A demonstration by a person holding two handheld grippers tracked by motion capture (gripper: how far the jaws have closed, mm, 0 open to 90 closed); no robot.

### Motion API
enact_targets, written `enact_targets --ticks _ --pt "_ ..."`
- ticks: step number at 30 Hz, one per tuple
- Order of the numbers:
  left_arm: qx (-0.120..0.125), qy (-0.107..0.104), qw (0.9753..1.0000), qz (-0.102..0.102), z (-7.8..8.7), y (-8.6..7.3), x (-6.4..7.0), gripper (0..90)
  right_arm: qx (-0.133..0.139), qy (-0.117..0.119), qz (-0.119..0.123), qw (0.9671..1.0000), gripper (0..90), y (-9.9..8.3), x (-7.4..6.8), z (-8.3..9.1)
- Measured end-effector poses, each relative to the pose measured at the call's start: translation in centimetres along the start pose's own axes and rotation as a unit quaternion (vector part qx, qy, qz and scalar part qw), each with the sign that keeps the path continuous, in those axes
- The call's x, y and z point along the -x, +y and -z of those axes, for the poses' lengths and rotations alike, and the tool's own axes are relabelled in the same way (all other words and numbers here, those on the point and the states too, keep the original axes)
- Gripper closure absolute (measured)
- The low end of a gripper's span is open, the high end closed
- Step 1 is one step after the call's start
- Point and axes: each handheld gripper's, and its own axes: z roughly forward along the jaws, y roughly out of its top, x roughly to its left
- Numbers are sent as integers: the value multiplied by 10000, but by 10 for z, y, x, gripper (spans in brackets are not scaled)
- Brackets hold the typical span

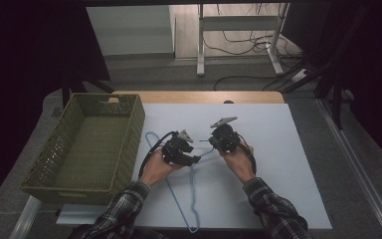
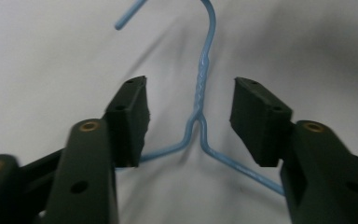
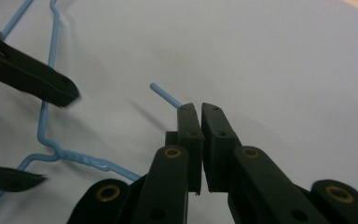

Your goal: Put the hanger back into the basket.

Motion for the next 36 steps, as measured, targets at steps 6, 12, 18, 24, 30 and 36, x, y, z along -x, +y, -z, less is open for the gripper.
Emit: enact_targets --ticks 6,12,18,24,30,36 --pt "-122 -93 9998 -94 -13 7 0 657 40 21 -8 10000 865 1 0 3" --pt "-209 -112 9993 -301 -19 11 0 766 49 40 -35 10000 865 2 -1 5" --pt "-266 -44 9963 -819 -20 13 4 851 10 41 -78 10000 860 1 0 4" --pt "-148 -82 9964 -833 -14 13 2 857 164 203 -279 9993 747 4 3 15" --pt "4 39 9974 -724 0 19 2 857 300 313 -374 9984 662 4 11 51" --pt "221 102 9982 -550 15 28 8 858 234 680 -424 9965 647 -9 3 82"
